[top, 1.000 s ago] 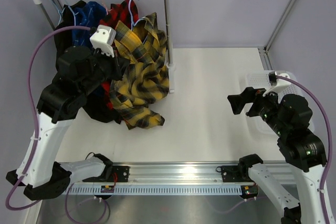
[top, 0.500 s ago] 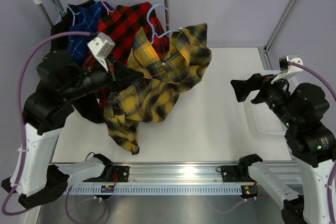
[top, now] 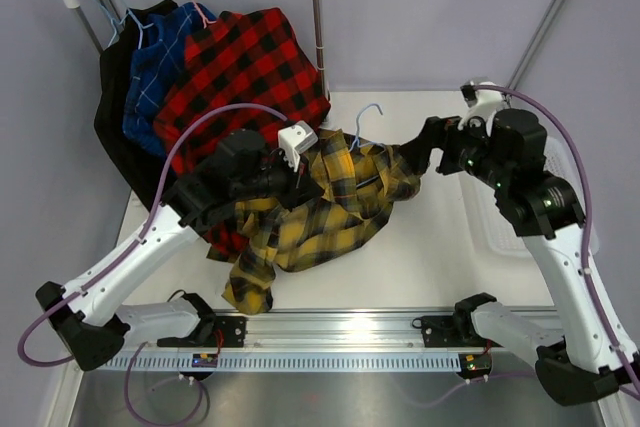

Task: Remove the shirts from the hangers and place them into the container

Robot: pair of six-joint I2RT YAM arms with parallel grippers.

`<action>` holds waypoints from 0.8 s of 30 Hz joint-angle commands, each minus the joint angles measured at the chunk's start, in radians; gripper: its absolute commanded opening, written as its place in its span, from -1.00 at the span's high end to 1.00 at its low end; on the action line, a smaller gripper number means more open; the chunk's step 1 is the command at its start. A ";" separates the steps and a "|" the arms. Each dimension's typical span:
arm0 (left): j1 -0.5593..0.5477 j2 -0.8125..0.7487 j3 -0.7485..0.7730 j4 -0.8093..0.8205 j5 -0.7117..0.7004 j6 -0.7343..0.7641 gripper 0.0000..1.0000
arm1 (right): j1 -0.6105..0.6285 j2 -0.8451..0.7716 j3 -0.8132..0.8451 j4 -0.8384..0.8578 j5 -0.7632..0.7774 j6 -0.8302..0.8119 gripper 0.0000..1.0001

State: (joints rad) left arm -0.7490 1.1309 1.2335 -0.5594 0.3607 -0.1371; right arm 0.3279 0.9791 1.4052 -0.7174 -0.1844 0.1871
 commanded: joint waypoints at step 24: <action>-0.070 0.096 0.081 0.210 0.007 -0.010 1.00 | 0.220 0.138 -0.022 0.357 -0.052 0.075 -0.27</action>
State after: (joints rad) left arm -0.8112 1.2282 1.2617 -0.4458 0.3515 -0.1467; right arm 0.5285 1.1088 1.3739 -0.4438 -0.2520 0.2504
